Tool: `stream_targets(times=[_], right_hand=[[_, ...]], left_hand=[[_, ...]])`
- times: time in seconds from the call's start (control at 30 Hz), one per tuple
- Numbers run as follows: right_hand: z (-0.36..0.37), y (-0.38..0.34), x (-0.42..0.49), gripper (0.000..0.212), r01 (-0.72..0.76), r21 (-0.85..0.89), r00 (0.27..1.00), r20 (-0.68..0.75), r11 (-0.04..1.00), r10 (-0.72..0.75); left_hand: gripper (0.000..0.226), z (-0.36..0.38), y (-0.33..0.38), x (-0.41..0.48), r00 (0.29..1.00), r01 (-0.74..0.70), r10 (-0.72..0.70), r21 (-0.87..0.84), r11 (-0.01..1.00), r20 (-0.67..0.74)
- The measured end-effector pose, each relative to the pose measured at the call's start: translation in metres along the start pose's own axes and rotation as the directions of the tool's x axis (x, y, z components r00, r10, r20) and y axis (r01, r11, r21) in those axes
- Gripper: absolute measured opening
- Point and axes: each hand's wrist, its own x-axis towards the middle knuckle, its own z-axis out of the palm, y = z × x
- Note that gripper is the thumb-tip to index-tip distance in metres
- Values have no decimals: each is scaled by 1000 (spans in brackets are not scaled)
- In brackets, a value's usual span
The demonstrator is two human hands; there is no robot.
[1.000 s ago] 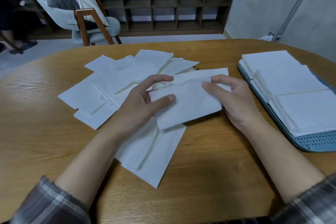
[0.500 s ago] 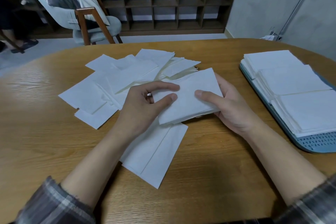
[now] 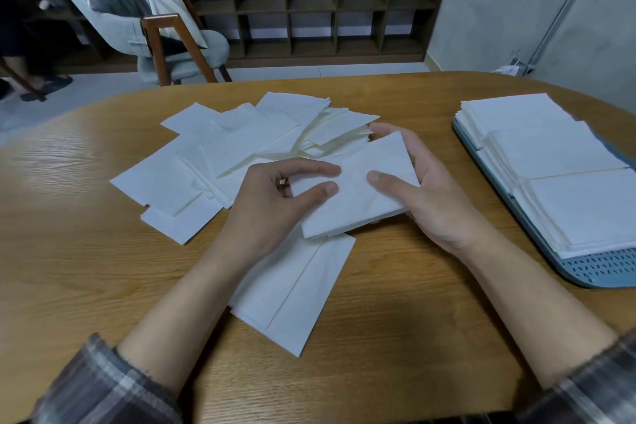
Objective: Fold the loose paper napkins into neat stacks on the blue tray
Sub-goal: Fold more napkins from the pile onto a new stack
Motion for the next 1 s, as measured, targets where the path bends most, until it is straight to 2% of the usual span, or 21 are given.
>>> stream_targets(times=[0.07,0.13,0.17,0.2,0.23,0.27,0.33,0.4,0.43,0.5,0.53,0.6,0.67,0.73,0.83,0.93,1.0], right_hand=[[0,-1,0,63,24,32,1000,-6,999,-24],[-4,-3,0,74,15,260,1000,-11,966,-13],[-8,-4,1,78,-6,399,1000,4,917,5],[-10,-5,1,80,-24,492,1000,22,870,15],[-11,-5,1,81,-31,515,999,32,857,17],[-9,-5,1,81,-26,467,999,30,884,13],[-3,-1,0,75,13,207,1000,-22,978,-9],[2,2,0,68,31,-51,997,-73,998,-35],[3,3,-1,65,40,-130,995,-82,991,-51],[1,5,0,63,62,-189,994,-76,980,-78],[0,5,0,63,67,-175,995,-62,982,-79],[-1,3,-1,61,72,-102,997,-5,992,-73],[-2,2,-2,48,73,-22,995,64,997,-71],[-4,2,-2,32,68,-43,993,104,997,-63],[-4,6,-2,25,59,-221,998,34,974,-53],[-5,10,-3,26,43,-254,996,-62,966,-61],[-6,15,-3,27,41,-264,992,-105,964,-71]], left_hand=[[13,1,-3,0,1000,2,0,64,998,-21],[10,-1,-7,3,997,27,-21,83,996,-69],[10,-2,-9,4,996,38,-31,87,995,-82],[12,-2,-7,5,996,56,-51,62,997,-78],[14,-1,-5,5,994,91,-91,-11,996,-59],[20,1,1,5,987,155,-159,-149,977,-11],[44,6,10,5,948,319,-294,-408,855,124],[63,6,8,7,931,364,-302,-489,793,203],[64,6,6,6,938,345,-278,-466,815,208],[48,3,4,2,966,243,-207,-282,928,151],[46,2,4,1,979,181,-158,-191,965,129],[57,0,1,0,993,53,-40,-126,991,108],[56,-2,-1,1,995,-14,24,-101,995,98],[54,-6,-4,3,993,-56,56,0,998,99],[61,-9,-7,2,986,-132,108,202,970,127],[68,-12,-10,0,989,-136,103,354,925,110],[53,-17,-15,-1,985,-168,128,478,862,114]])
